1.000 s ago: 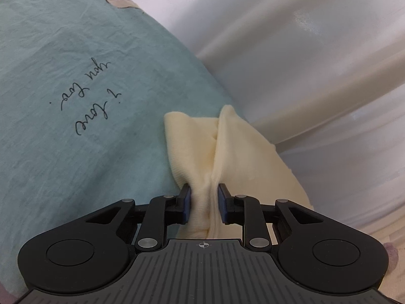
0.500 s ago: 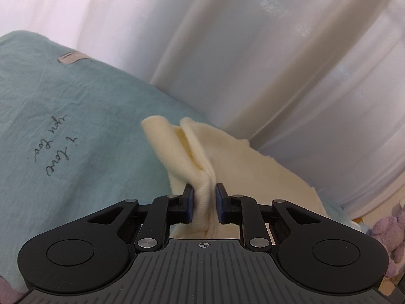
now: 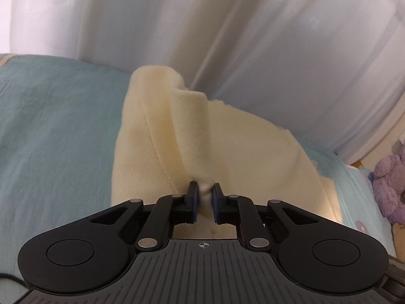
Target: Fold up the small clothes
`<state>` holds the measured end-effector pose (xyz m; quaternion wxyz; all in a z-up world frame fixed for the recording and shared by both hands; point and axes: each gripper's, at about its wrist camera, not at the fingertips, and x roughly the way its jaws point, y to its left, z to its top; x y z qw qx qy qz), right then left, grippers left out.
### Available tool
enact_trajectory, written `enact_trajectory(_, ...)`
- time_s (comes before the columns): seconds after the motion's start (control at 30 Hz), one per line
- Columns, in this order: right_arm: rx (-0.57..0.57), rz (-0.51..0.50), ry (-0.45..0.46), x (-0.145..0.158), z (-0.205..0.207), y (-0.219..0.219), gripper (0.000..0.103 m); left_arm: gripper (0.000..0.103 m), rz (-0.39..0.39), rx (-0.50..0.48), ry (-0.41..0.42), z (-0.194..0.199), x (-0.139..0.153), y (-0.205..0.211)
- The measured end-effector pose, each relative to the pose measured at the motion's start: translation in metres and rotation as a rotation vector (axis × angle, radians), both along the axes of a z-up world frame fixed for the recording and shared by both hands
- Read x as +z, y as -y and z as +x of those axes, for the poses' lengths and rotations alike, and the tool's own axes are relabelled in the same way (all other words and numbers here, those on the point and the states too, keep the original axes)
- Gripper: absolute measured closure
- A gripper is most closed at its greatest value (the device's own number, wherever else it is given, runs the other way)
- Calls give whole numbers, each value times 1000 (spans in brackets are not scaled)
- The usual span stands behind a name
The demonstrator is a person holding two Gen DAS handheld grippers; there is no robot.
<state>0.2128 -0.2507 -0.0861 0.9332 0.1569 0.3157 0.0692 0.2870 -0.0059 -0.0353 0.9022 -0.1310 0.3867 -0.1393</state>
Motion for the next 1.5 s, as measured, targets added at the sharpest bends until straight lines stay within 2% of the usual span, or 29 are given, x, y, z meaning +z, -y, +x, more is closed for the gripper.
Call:
enact_trajectory(0.1, -5, 13, -9, -2, 4, 2, 88, 86, 65, -39, 32, -2, 1, 9)
enact_trajectory(0.2, 3, 27, -19, -2, 4, 2, 87, 81, 9, -41, 8, -3, 2, 2)
enact_trajectory(0.23, 7, 24, -20, -2, 4, 1, 87, 76, -14, -44, -2, -5, 3, -2)
enact_trajectory(0.27, 11, 22, -24, -2, 5, 0, 87, 67, -42, -55, -10, -9, 4, -5)
enact_trajectory(0.3, 17, 25, -24, -2, 6, -1, 87, 66, -55, -55, -21, -13, 6, -9)
enact_trajectory(0.47, 100, 27, 17, 11, 17, -16, 87, 66, -90, -43, 27, -48, 28, -25)
enact_trajectory(0.57, 190, 49, 34, 20, 30, -35, 87, 66, -57, 37, 47, -59, 32, -39)
enact_trajectory(0.67, 284, 75, 43, 26, 48, -60, 87, 66, -30, 98, 7, -54, 25, -48)
enact_trajectory(0.8, 344, 37, 8, 18, 72, -85, 87, 66, -59, 76, -98, -42, 1, -46)
enact_trajectory(0.83, 350, 18, -9, 13, 77, -88, 87, 67, -69, 82, -83, -45, -2, -47)
enact_trajectory(0.9, 356, -54, -49, -2, 86, -92, 86, 66, -34, 75, -58, -47, -1, -43)
enact_trajectory(0.93, 366, -35, -26, -6, 85, -88, 86, 66, -24, 73, -52, -48, -1, -42)
enact_trajectory(1.03, 356, 23, -58, 0, 88, -77, 84, 66, -4, 57, -43, -54, -1, -41)
enact_trajectory(1.17, 335, 179, -95, 3, 106, -59, 59, 66, -47, 60, -46, -53, -5, -49)
enact_trajectory(1.2, 334, 211, -121, 1, 113, -57, 57, 66, -65, 66, -49, -52, -7, -51)
enact_trajectory(1.4, 346, 399, -233, -13, 142, -54, 58, 66, -82, 65, -46, -53, -8, -52)
enact_trajectory(1.5, 340, 446, -263, -19, 151, -54, 64, 66, -87, 63, -46, -54, -8, -53)
